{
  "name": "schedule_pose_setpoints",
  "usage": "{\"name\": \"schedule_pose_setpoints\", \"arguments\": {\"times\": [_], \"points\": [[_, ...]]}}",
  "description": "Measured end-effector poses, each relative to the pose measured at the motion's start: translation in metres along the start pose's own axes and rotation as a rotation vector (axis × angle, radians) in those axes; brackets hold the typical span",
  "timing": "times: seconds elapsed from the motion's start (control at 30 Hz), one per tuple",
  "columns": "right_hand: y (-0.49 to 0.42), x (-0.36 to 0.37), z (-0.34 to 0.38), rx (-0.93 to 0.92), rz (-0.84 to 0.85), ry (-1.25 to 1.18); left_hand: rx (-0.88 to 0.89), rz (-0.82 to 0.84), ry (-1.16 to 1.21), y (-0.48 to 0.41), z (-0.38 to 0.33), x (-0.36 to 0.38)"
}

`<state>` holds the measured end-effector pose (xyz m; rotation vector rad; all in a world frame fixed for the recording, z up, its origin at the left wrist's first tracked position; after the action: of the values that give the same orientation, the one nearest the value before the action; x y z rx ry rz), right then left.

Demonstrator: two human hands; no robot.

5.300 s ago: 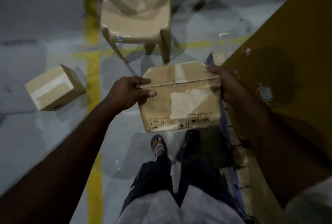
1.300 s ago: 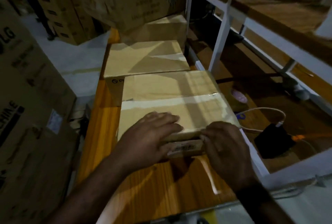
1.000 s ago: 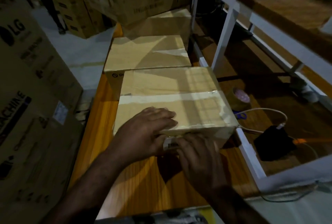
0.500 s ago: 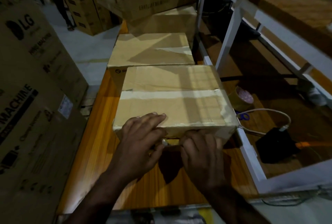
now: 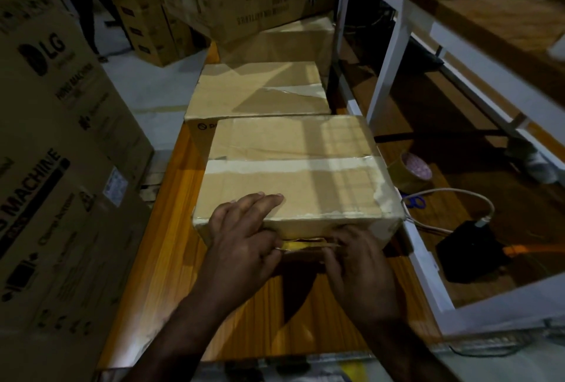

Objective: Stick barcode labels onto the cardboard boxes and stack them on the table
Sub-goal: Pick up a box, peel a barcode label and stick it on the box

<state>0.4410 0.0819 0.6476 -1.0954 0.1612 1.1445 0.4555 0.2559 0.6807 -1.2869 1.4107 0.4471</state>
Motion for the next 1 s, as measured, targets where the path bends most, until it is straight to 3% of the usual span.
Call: {"name": "schedule_pose_setpoints", "arguments": {"times": [0.2,0.43,0.73,0.9,1.0], "points": [[-0.002,0.016,0.001,0.039,0.154,0.036,-0.028,0.059,-0.014,-0.002,0.001,0.001],[0.006,0.027,0.004,0.044,0.284,0.274,-0.019,0.079,-0.041,-0.001,0.0,0.001],[0.024,0.019,0.003,0.089,0.172,0.016,-0.031,0.091,-0.09,0.0,-0.001,0.004],[0.019,0.032,-0.001,0.033,0.296,0.08,-0.036,0.106,-0.095,0.001,-0.001,0.006],[0.018,0.028,0.007,-0.024,0.264,0.127,-0.027,0.113,-0.089,0.002,-0.001,0.005]]}}
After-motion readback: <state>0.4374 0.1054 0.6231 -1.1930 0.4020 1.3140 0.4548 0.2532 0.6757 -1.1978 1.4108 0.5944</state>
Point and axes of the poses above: each hand's wrist, its own y-axis away from the middle knuckle, its own x-axis out of the palm, z = x × y, the point moved 10 cm from there along -y, towards the middle knuckle, and after that the axes turned 2 degrees about -x, right-handed, at the moved point
